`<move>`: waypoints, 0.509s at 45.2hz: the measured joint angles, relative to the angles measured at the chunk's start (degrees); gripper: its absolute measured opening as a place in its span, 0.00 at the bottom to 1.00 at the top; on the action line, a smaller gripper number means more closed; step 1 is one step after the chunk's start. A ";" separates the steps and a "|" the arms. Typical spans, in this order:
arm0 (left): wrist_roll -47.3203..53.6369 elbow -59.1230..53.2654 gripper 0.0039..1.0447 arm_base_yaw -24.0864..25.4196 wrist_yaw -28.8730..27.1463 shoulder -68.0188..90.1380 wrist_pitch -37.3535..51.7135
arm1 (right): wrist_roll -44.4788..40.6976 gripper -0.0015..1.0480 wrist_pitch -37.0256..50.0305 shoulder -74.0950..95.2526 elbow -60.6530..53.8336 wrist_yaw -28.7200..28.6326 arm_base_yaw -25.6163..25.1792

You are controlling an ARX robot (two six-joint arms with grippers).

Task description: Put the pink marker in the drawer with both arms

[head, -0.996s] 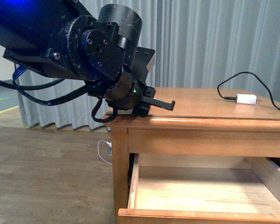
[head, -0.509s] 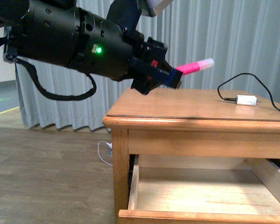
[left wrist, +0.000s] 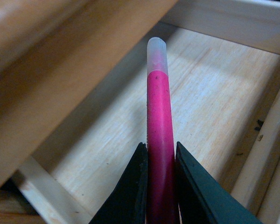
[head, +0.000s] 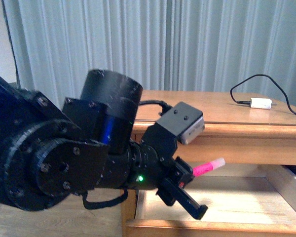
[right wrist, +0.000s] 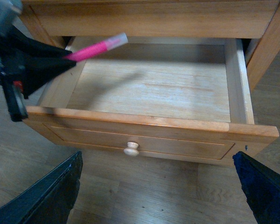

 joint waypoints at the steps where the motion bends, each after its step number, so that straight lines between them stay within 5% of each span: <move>1: -0.20 0.42 0.13 -0.24 -0.33 1.27 0.11 | 0.00 0.92 0.00 0.00 0.00 -0.02 0.00; 14: -2.12 3.06 0.13 -1.86 -2.64 5.73 1.51 | 0.00 0.92 0.00 0.00 0.00 -0.02 0.00; 23: -2.47 3.34 0.39 -2.54 -3.61 5.73 1.46 | 0.02 0.92 0.00 0.00 0.00 0.00 0.00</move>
